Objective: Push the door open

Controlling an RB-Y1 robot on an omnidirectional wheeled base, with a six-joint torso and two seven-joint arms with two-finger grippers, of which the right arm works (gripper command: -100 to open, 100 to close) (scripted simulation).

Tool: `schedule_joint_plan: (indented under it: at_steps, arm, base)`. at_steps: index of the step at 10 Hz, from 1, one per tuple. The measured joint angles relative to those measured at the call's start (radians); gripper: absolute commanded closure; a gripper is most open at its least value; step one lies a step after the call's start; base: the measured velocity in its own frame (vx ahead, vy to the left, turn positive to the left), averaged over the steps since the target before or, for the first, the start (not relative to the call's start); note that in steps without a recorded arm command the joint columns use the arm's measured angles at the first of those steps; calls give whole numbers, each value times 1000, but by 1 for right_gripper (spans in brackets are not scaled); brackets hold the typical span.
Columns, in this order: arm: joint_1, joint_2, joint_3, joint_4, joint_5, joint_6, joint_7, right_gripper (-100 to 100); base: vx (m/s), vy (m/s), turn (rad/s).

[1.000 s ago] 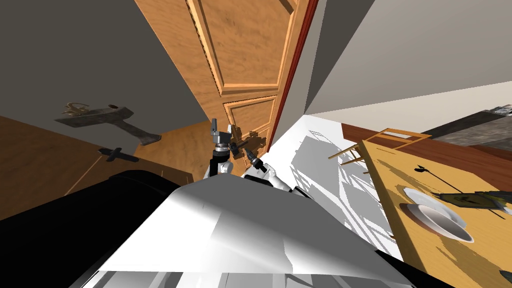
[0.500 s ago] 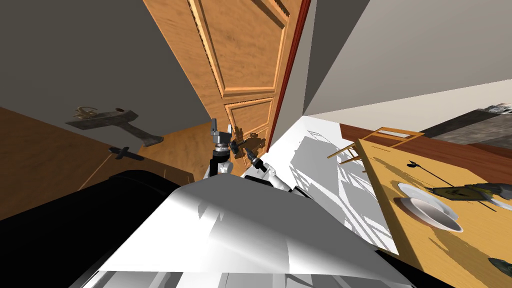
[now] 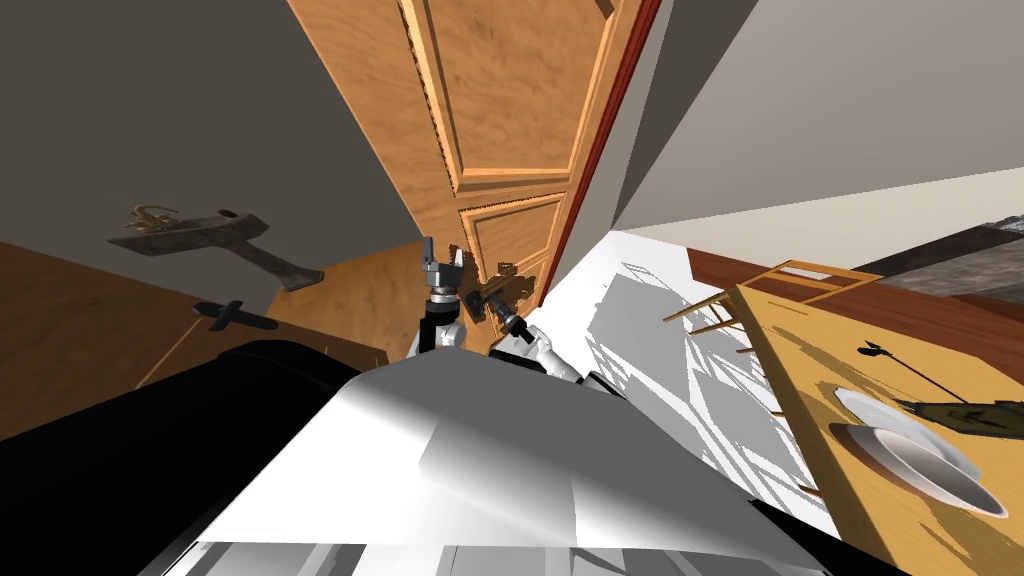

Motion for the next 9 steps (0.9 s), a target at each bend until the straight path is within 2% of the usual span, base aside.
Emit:
schedule_joint_plan:
  at_steps: [2, 3, 8, 9]
  arm:
    - [-4, 35, -8, 15, 1, -5, 6, -100]
    - [-4, 38, -8, 15, 1, -4, 7, 100]
    - [-4, 36, -8, 15, 1, -5, 6, 100]
    - [-4, 35, -8, 15, 1, -5, 6, -100]
  base:
    - [65, 115, -2]
    - [-9, -11, 5]
    - [-7, -13, 1]
    - [-47, -50, -39]
